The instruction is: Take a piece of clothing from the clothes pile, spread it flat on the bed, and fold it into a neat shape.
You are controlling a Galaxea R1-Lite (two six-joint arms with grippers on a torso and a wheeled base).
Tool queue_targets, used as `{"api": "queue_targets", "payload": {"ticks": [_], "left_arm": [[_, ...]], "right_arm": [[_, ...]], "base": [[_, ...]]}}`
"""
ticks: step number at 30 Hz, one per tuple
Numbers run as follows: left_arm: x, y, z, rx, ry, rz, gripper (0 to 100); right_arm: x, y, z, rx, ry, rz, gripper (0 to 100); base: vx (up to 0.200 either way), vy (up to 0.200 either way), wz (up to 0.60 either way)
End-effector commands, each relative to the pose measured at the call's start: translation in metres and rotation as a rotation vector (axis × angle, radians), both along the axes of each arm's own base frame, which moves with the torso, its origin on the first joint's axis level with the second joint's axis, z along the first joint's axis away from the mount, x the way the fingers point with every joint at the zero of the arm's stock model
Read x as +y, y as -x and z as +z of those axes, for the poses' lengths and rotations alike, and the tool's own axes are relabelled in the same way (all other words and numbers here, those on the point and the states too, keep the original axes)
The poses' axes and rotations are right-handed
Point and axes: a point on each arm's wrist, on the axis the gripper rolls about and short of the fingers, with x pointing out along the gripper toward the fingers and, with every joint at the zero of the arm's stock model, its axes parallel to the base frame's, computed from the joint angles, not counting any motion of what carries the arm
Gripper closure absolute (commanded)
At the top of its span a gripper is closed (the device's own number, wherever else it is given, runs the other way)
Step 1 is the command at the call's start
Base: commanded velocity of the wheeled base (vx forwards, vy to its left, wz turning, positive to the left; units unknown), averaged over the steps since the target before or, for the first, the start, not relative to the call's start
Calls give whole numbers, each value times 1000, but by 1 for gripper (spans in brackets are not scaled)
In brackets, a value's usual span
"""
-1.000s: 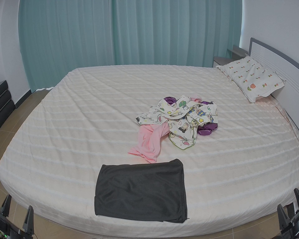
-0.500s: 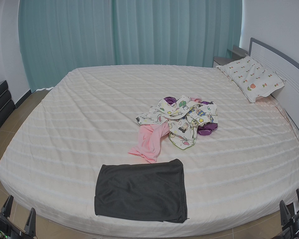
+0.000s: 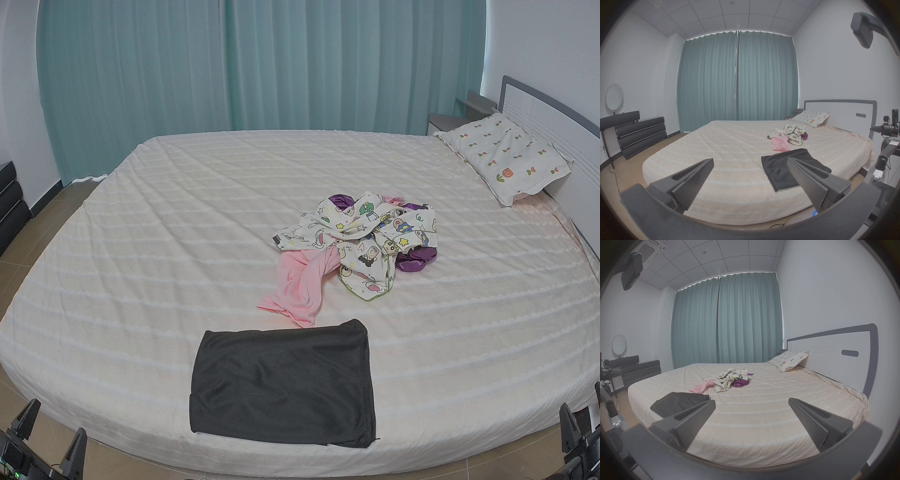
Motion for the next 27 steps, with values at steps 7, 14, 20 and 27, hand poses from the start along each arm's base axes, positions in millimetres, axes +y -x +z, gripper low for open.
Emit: {"api": "queue_targets", "payload": {"ticks": [7, 14, 20, 27], "left_arm": [[2, 5, -2, -52, 14, 93, 0], [4, 4, -3, -73, 13, 195, 0], [3, 3, -7, -24, 37, 125, 0], [3, 3, -8, -25, -3, 116, 0]], "right_arm": [[0, 0, -5, 2, -19, 3, 0], [0, 0, -5, 0, -22, -3, 0], [0, 0, -5, 0, -18, 0, 0], [0, 0, -5, 2, -13, 6, 0]], "base": [[0, 0, 0], [0, 0, 0], [0, 0, 0], [0, 0, 0]]}}
